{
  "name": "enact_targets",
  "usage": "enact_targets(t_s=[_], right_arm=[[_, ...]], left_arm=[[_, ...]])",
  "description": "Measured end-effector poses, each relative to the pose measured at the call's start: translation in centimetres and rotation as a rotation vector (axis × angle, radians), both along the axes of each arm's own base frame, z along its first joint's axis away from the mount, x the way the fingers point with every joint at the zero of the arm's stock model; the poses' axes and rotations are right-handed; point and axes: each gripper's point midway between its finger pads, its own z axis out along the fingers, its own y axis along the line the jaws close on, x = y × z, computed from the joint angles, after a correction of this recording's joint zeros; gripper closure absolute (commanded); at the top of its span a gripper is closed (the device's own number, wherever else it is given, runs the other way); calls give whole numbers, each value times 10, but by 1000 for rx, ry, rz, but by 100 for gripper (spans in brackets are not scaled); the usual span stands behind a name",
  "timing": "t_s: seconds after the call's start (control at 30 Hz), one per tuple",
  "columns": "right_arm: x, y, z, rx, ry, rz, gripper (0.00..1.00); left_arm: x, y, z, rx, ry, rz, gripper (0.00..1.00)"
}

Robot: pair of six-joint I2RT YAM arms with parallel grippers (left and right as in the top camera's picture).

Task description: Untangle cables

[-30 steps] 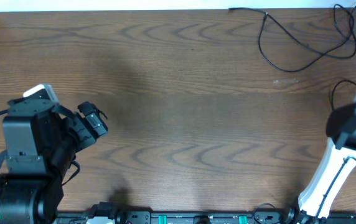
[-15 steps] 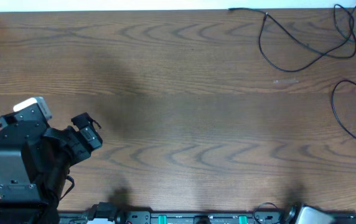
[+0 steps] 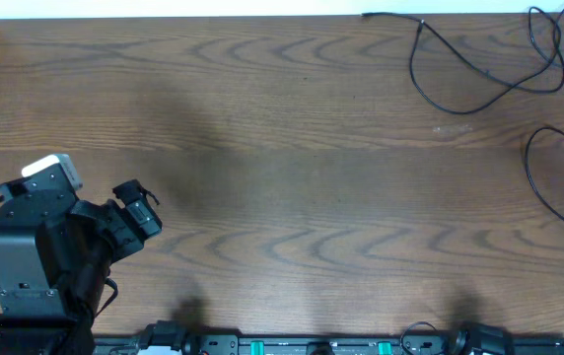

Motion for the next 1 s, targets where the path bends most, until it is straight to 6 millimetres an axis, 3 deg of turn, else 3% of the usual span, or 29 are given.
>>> enact_targets(t_s=[0.1, 0.37, 0.67, 0.77, 1.0], right_arm=[[-28, 11, -9, -14, -25, 22, 1], [-99, 38, -7, -61, -164, 140, 1], [-180, 51, -13, -117, -331, 179, 1], [-195, 53, -15, -151, -368, 164, 1], [-209, 55, -17, -228, -411, 123, 1]], left_arm=[[0, 0, 0, 0, 0, 1, 2], [0, 0, 0, 0, 0, 1, 2], [0, 0, 0, 0, 0, 0, 2], [0, 0, 0, 0, 0, 1, 2], [0, 0, 0, 0, 0, 0, 2]])
